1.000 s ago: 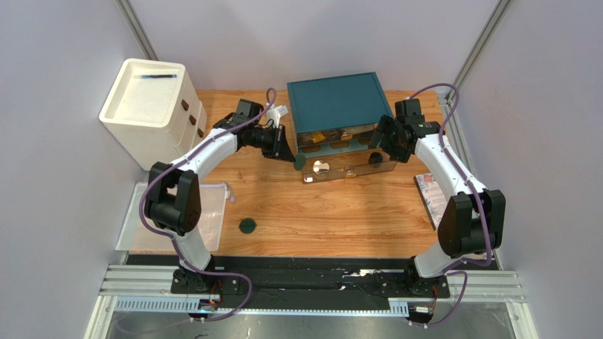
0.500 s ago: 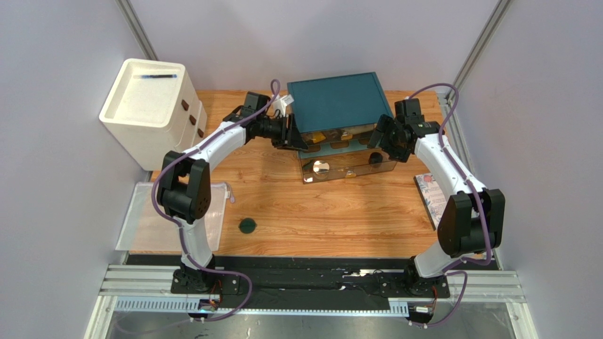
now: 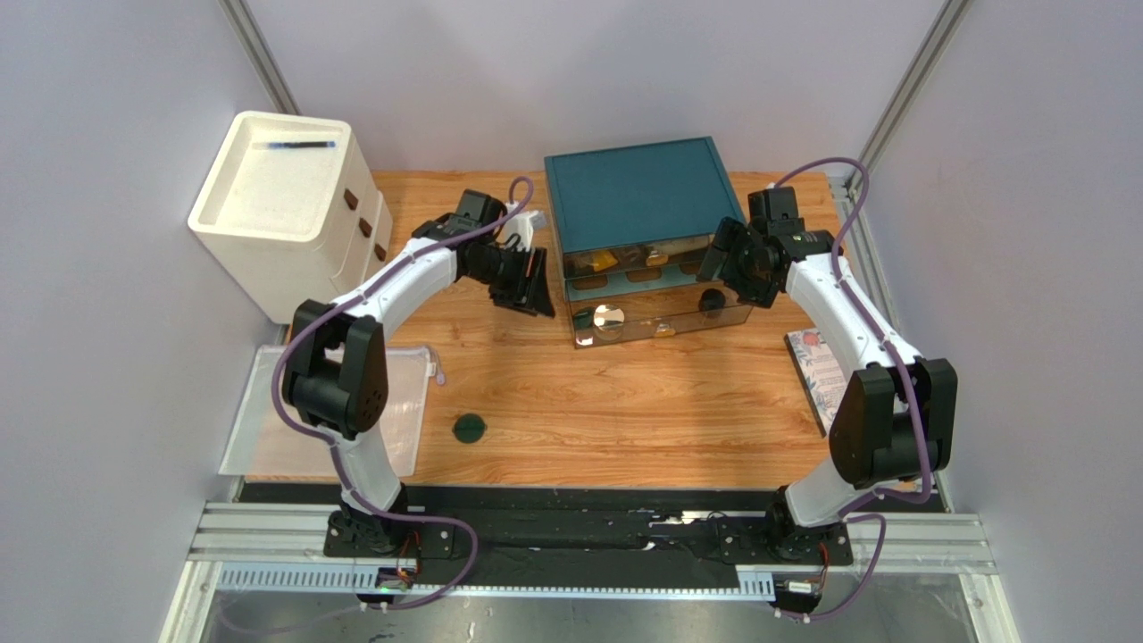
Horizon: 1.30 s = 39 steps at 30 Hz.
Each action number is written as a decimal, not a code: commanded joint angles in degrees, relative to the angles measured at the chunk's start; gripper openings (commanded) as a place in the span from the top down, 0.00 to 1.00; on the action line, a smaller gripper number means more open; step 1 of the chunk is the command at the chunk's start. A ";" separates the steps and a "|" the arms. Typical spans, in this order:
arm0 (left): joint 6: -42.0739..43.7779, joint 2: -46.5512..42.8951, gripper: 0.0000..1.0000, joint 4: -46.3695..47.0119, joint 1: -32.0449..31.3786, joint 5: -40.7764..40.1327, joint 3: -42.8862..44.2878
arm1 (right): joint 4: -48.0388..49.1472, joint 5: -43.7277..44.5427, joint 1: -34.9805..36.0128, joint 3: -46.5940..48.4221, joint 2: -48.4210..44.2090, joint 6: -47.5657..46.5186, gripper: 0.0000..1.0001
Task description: Organize the makeup
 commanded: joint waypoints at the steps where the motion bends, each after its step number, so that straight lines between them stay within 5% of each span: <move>1: 5.14 -7.52 0.45 -10.79 0.49 -11.97 -6.82 | 0.23 0.93 -0.19 1.25 -2.80 -2.27 0.21; 5: 1.20 -8.23 0.39 -16.15 1.20 -14.63 -11.32 | -0.39 0.23 -0.19 0.02 -5.26 -2.88 0.21; 6: 0.66 -8.31 0.02 -17.29 1.20 -14.72 -13.51 | -0.39 -0.12 -0.19 -0.33 -6.05 -2.88 0.21; 13: -5.67 -14.54 0.00 -15.11 1.37 -14.46 -23.45 | -1.44 -2.06 -0.19 -3.23 -8.87 -2.27 0.21; 24: -12.09 -21.32 0.01 -22.58 1.64 -24.47 -19.33 | -3.20 -2.23 -0.27 -3.76 -11.51 -3.06 0.21; 39: -16.92 -7.28 0.02 -16.43 3.48 -18.94 -23.72 | -2.85 -2.94 -0.27 -2.89 -9.84 -3.58 0.22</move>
